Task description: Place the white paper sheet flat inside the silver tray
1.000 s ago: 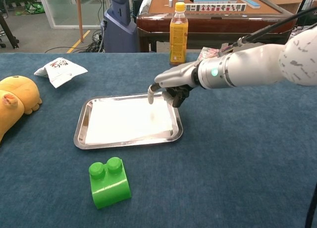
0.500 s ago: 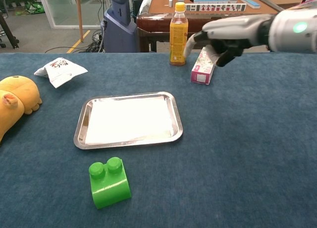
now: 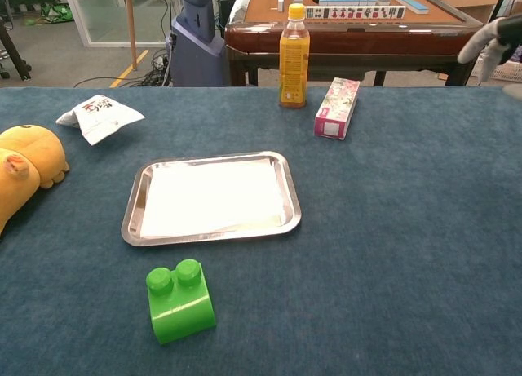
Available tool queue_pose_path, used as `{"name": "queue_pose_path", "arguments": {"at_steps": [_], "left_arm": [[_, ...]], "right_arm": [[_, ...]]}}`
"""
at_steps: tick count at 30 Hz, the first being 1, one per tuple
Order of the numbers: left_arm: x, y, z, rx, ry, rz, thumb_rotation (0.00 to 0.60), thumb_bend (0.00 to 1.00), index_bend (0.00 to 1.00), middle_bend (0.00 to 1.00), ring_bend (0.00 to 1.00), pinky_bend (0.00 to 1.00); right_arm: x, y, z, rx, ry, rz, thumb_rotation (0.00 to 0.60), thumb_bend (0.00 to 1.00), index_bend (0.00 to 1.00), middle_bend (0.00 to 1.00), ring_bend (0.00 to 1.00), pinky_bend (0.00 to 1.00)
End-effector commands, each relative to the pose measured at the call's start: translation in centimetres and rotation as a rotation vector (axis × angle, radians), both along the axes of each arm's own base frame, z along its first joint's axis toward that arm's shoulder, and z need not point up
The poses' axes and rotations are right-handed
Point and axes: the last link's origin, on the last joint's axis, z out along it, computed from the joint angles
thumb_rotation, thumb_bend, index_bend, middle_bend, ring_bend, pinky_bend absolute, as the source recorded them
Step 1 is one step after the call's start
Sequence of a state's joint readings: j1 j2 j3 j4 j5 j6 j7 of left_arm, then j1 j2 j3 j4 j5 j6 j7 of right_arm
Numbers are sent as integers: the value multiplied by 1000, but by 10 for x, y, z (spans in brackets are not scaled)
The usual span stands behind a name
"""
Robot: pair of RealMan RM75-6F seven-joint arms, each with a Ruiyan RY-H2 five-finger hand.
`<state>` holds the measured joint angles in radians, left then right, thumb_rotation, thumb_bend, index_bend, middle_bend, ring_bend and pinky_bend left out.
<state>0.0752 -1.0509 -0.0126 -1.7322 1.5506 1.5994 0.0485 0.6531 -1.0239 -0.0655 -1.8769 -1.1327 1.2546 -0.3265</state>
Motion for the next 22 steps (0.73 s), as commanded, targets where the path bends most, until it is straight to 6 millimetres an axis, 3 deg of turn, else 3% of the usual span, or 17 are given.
{"name": "queue_pose_path", "arguments": {"at_steps": [1, 12, 22], "left_arm": [[1, 2, -1, 1, -4, -8, 600, 335, 66, 22, 37, 2], [5, 4, -9, -9, -26, -31, 600, 335, 66, 22, 37, 0], [5, 6, -11, -16, -22, -36, 600, 335, 66, 22, 37, 0]], "right_arm": [[-18, 25, 12, -69, -2, -3, 600, 501, 220, 268, 187, 265], [-53, 81, 26, -200, -40, -51, 600, 501, 216, 263, 179, 264], [-61, 99, 31, -222, -54, -89, 600, 500, 214, 263, 174, 264]]}}
